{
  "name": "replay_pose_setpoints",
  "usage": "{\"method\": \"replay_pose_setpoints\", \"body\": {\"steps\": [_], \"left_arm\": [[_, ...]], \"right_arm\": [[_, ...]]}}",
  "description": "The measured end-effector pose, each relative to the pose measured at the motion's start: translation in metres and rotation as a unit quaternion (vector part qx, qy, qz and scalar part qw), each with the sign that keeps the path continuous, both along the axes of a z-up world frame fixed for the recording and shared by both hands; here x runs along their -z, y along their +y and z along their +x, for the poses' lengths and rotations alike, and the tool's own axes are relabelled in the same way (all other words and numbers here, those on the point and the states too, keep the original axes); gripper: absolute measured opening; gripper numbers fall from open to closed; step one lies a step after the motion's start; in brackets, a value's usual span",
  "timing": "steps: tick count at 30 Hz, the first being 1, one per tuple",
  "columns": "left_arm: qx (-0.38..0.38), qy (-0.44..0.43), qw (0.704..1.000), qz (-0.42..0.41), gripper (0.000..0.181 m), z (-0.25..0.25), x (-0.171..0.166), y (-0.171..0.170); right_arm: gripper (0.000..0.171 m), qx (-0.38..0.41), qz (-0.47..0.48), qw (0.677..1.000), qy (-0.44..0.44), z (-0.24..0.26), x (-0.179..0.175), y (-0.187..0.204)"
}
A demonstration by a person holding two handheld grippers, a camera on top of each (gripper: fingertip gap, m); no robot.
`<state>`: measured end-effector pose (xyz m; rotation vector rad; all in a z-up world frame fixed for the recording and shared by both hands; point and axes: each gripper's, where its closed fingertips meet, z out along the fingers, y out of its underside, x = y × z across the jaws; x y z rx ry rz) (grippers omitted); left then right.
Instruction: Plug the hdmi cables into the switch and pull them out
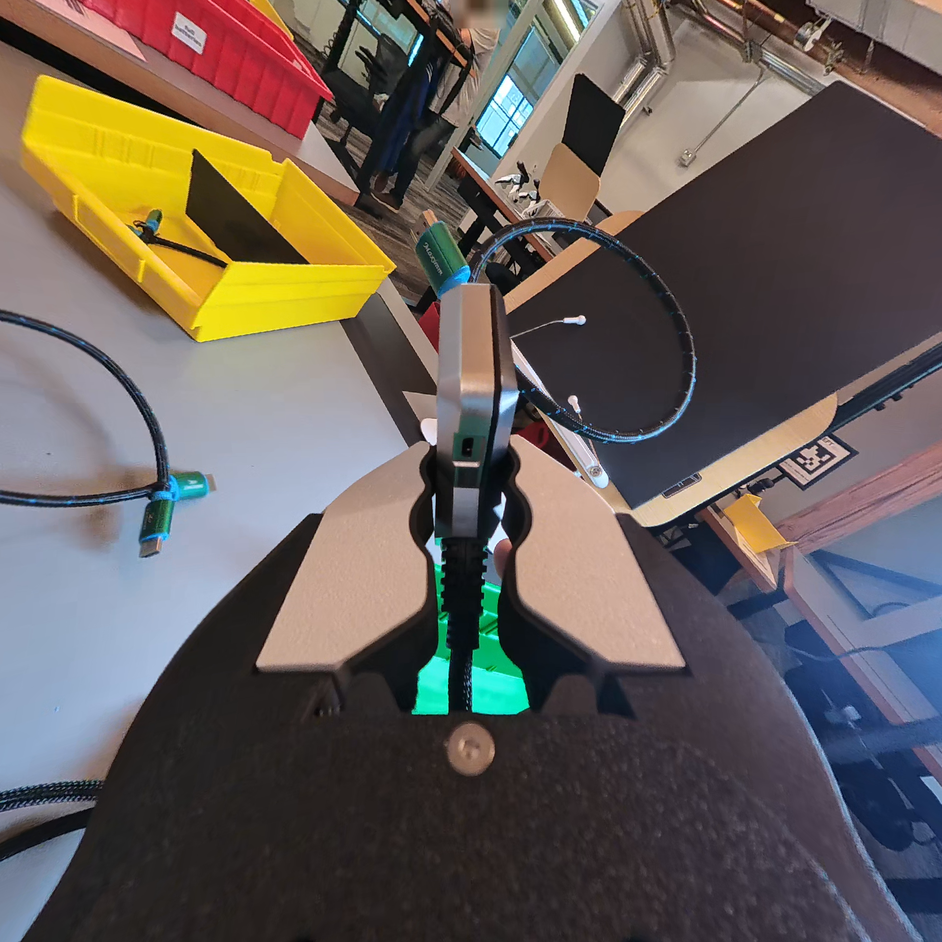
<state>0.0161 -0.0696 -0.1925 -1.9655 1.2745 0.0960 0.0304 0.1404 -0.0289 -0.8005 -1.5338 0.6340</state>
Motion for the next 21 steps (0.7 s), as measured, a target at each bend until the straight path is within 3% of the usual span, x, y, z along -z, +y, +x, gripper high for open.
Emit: {"method": "replay_pose_setpoints", "body": {"steps": [1, 5, 8, 10, 14, 18, 21], "left_arm": [[0.0, -0.006, 1.0, -0.015, 0.008, -0.001, 0.007, -0.002], [0.009, -0.071, 0.996, -0.049, 0.016, 0.0, -0.008, -0.004], [-0.015, -0.104, 0.993, -0.051, 0.021, -0.012, -0.028, 0.015], [-0.042, -0.053, 0.997, -0.028, 0.024, -0.033, -0.024, 0.039], [-0.068, 0.082, 0.994, -0.036, 0.031, -0.069, 0.015, 0.077], [-0.058, 0.146, 0.986, -0.06, 0.033, -0.083, 0.042, 0.095], [-0.063, 0.139, 0.986, -0.066, 0.031, -0.084, 0.038, 0.096]], "right_arm": [[0.023, 0.0, 0.0, 1.0, 0.0, 0.0, 0.0, 0.0], [0.023, 0.001, -0.001, 1.0, 0.0, 0.0, 0.0, 0.001], [0.023, 0.001, -0.004, 1.0, 0.001, 0.0, 0.001, 0.002], [0.023, 0.001, -0.003, 1.0, 0.0, -0.001, 0.001, 0.002], [0.023, 0.001, 0.0, 1.0, 0.0, 0.0, 0.0, 0.001], [0.023, 0.006, -0.005, 1.0, 0.004, 0.003, -0.001, 0.007], [0.023, 0.011, -0.008, 1.0, 0.005, 0.005, -0.001, 0.012]]}}
